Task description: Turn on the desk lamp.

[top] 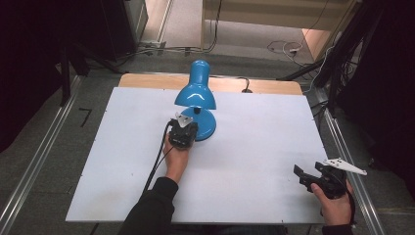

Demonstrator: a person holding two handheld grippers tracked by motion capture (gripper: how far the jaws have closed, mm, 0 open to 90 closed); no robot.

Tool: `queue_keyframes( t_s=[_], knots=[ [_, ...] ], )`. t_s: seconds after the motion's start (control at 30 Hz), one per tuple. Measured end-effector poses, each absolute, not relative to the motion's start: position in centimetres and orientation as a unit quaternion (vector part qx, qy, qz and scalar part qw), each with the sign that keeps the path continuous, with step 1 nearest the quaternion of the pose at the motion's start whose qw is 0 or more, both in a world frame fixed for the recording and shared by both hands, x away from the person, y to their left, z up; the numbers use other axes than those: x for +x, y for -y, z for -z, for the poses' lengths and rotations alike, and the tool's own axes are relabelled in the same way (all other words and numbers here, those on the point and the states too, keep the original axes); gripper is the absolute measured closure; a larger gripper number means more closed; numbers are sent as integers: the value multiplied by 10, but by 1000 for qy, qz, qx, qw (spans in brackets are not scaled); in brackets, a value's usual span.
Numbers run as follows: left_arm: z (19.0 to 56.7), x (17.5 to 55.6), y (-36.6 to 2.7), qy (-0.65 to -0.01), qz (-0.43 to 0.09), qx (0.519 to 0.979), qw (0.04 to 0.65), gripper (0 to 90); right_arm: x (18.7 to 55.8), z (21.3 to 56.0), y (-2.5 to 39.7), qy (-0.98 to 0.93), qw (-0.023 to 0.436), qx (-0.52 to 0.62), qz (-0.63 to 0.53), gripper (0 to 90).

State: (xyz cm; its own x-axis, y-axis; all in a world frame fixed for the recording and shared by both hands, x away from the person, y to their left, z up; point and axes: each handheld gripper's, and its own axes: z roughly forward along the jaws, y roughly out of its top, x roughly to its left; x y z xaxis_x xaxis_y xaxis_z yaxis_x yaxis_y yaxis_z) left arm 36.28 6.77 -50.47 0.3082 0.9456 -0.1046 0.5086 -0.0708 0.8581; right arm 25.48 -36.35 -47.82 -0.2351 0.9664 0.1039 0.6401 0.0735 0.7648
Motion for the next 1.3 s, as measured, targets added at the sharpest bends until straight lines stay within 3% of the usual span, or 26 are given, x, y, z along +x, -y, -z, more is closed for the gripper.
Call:
queue_keyframes(
  t_s=[1.3],
  knots=[
    [505, 359, -61, -528, -281, 688, 410, 900, 255, 478, 364, -699, 225, 575, -362, 133]
  ],
)
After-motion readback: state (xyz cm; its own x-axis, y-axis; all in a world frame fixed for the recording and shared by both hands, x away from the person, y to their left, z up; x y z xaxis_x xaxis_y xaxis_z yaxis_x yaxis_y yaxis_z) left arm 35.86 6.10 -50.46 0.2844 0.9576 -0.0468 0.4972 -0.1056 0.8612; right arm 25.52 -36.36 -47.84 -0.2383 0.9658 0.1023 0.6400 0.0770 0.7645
